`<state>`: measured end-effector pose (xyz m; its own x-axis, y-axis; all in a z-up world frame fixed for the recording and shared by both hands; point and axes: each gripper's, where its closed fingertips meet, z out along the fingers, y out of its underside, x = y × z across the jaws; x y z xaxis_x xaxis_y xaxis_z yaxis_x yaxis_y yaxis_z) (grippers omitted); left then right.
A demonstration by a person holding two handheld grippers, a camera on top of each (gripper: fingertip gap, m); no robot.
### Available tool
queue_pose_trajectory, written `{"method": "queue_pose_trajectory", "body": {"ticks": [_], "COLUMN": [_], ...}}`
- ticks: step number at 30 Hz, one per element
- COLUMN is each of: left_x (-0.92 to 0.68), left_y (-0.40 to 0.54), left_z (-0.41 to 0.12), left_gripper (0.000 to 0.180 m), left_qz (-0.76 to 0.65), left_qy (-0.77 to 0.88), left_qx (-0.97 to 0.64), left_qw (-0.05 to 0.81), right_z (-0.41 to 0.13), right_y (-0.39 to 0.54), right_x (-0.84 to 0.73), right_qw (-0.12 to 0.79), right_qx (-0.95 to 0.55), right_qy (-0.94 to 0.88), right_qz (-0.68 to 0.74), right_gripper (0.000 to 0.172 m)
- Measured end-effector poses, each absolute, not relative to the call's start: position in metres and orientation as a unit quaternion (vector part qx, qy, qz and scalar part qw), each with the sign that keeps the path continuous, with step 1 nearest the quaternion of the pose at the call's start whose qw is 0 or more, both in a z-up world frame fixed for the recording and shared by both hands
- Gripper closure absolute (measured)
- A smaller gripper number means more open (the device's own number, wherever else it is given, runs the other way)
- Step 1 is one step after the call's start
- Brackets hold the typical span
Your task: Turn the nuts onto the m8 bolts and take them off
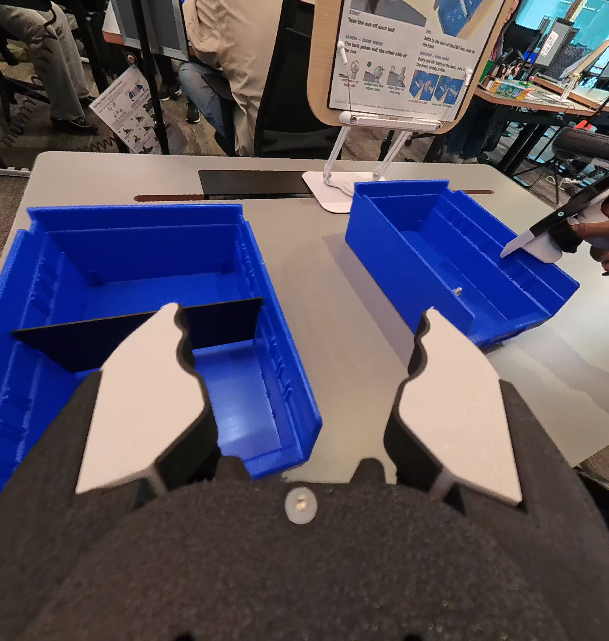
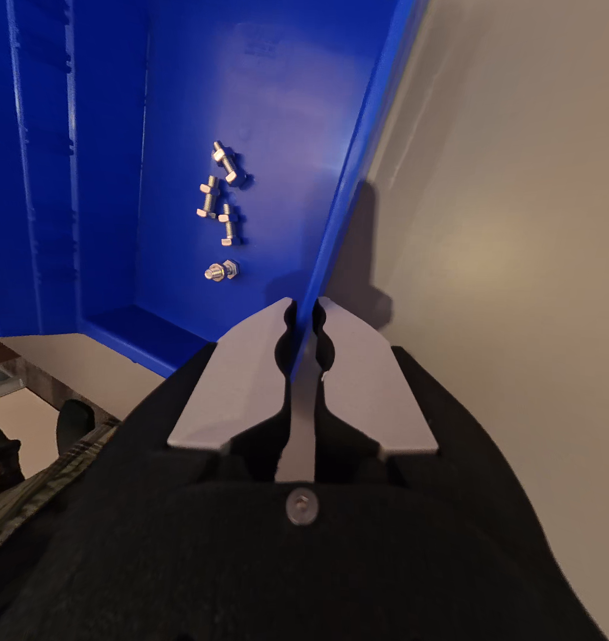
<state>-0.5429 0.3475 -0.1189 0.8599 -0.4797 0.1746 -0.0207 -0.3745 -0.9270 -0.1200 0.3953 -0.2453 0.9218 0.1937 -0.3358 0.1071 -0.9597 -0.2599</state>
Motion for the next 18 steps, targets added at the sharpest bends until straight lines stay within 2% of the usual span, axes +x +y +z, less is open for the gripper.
{"method": "queue_pose_trajectory", "body": {"ticks": [13, 15, 18], "left_x": [-0.548, -0.554, -0.571], "left_y": [0.352, 0.354, 0.357], "left_z": [-0.121, -0.119, -0.112], "left_gripper": [0.059, 0.058, 0.058], "left_qz": [-0.206, -0.197, -0.166], "left_qy": [0.152, 0.149, 0.147], "left_qx": [-0.806, -0.808, -0.811], "left_qw": [0.533, 0.535, 0.542], "right_z": [-0.242, -0.236, -0.222], "right_y": [0.39, 0.391, 0.394], "right_x": [-0.195, -0.203, -0.198], "right_qw": [0.115, 0.129, 0.174], "right_qx": [-0.961, -0.953, -0.94], "right_qy": [-0.099, -0.098, -0.103], "right_qz": [0.23, 0.257, 0.276], "right_gripper": [0.157, 0.141, 0.137]}}
